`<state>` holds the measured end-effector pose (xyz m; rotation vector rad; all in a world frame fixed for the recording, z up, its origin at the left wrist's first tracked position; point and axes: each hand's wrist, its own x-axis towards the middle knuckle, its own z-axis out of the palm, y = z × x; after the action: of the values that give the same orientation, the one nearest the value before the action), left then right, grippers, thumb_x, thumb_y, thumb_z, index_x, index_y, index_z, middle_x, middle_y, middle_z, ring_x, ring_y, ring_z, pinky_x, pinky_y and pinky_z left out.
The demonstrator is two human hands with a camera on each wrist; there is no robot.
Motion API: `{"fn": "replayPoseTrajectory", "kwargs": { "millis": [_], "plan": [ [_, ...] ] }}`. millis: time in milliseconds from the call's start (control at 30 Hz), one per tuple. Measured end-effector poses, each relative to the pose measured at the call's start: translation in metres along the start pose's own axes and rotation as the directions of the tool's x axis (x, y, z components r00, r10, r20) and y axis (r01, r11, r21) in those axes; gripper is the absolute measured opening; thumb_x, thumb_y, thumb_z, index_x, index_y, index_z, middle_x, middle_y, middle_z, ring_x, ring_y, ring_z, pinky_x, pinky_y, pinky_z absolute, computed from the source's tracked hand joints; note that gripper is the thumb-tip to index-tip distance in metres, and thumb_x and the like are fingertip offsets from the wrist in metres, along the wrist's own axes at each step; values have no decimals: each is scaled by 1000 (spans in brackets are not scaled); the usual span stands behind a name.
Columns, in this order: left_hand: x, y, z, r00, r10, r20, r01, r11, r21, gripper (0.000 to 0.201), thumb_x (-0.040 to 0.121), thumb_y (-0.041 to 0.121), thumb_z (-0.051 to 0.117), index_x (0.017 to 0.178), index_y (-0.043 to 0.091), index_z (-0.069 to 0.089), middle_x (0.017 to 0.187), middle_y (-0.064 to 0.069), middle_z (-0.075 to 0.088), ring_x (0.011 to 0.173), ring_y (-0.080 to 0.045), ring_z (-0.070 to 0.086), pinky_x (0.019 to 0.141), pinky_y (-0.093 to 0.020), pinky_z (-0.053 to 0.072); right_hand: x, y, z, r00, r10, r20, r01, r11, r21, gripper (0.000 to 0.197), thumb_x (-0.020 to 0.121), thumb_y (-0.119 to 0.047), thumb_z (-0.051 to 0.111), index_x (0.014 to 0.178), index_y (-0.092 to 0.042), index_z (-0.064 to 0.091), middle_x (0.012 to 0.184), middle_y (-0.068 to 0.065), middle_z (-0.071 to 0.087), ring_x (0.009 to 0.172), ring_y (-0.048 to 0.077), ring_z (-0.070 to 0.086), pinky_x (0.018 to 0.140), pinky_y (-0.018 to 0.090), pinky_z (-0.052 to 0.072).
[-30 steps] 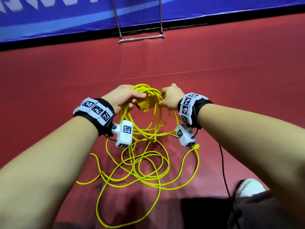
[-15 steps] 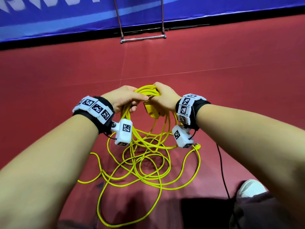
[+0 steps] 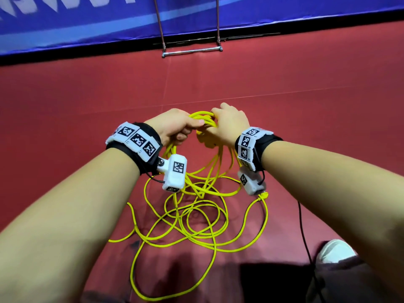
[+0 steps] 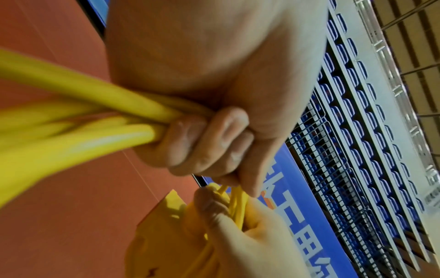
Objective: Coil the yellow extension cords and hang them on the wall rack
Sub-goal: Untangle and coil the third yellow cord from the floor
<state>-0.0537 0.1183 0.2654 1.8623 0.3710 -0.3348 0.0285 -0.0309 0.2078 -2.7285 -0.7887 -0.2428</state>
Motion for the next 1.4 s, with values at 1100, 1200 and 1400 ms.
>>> {"fn": "replayPoseTrajectory", "kwargs": {
  "millis": [1100,1200,1400],
  "plan": [
    [-44,21,-32,866,157,-475,-247,960,-132,46,86,21,73,62,21,35,39,7,26,32,-10,18,40,-15,14,-24,20,20,903,322,285,-422,536,731,17,84,-4,63,78,-18,57,72,13,67,54,22,66,51,30,51],
    [-43,26,-29,832,135,-538,-278,941,-193,46,88,19,71,62,22,34,35,11,28,28,-7,21,37,-12,17,-26,11,29,796,324,511,-570,115,814,19,92,1,57,81,-14,55,68,7,57,58,23,64,49,33,52],
    [-33,31,-27,814,118,-568,-297,925,-235,43,87,21,72,63,22,37,36,11,28,29,-8,22,40,-11,20,-27,3,44,686,323,652,-598,-260,758,15,99,-15,54,84,-15,57,65,6,48,57,21,56,41,28,51]
  ]
}}
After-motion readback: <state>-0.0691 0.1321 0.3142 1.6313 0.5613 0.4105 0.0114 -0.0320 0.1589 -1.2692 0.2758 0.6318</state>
